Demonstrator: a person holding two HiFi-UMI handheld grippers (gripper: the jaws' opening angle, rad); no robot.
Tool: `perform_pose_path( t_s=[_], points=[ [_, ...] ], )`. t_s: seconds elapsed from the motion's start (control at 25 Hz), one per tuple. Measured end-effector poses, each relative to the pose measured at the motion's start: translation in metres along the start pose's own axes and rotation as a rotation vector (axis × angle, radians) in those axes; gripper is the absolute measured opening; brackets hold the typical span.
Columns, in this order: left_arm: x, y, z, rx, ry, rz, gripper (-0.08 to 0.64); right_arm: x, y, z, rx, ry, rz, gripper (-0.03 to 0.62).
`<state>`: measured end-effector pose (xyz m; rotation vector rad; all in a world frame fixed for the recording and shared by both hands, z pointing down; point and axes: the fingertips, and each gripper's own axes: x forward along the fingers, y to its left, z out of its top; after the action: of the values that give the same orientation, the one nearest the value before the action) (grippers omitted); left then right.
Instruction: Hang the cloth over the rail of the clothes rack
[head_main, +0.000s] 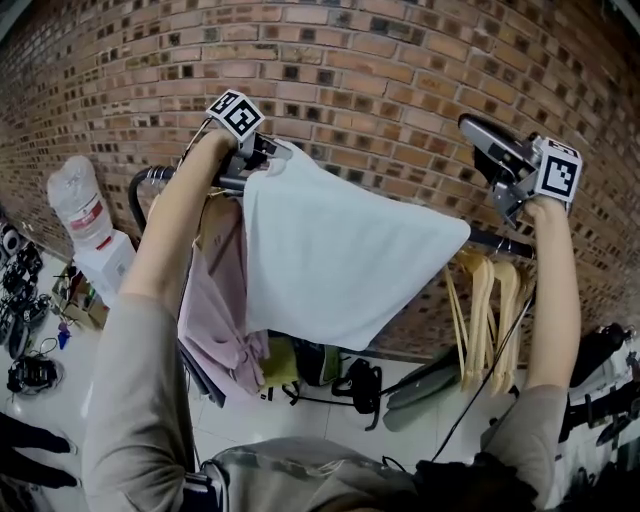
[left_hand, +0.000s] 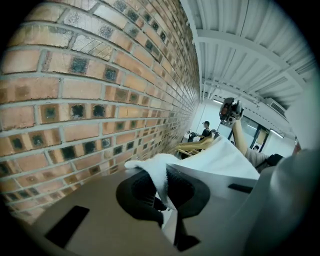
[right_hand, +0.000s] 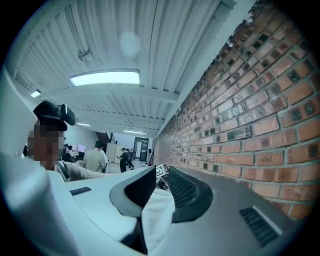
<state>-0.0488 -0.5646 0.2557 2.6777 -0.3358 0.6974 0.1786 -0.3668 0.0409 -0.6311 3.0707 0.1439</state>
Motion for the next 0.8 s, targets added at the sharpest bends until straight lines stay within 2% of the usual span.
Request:
perform_pose_path(
  t_s=[0.12, 0.24, 0.32, 0.44, 0.52, 0.6, 0.68, 0.8],
  points=[
    [0.0, -0.001, 0.0, -0.005, -0.002, -0.003, 0.017, 0.0, 0.056, -0.005, -0.032, -0.017, 0.044, 0.08],
    [0.003, -0.003, 0.0, -0.006, 0.001, -0.009, 0.017, -0.003, 0.105, -0.04, -0.037, 0.008, 0.087, 0.08],
    [0.004, -0.003, 0.0, -0.006, -0.001, -0.014, 0.017, -0.006, 0.131, -0.073, -0.005, 0.03, 0.103, 0.08],
    [0.005, -0.004, -0.002, -0.009, 0.006, -0.015, 0.017, -0.015, 0.158, -0.118, 0.105, 0.014, 0.103, 0.08],
    [0.005, -0.006, -0.001, -0.007, 0.008, -0.019, 0.017, -0.028, 0.158, -0.147, 0.159, 0.003, 0.06, 0.08],
    [0.005, -0.009, -0.001, -0.005, 0.004, -0.031, 0.017, -0.047, 0.145, -0.171, 0.155, 0.011, -0.019, 0.081],
    [0.007, -0.011, -0.001, -0.007, 0.005, -0.039, 0.017, -0.072, 0.124, -0.181, 0.15, 0.001, -0.104, 0.081],
    [0.009, -0.011, -0.005, -0.007, 0.022, -0.04, 0.017, -0.093, 0.104, -0.196, 0.183, -0.007, -0.174, 0.081]
  ],
)
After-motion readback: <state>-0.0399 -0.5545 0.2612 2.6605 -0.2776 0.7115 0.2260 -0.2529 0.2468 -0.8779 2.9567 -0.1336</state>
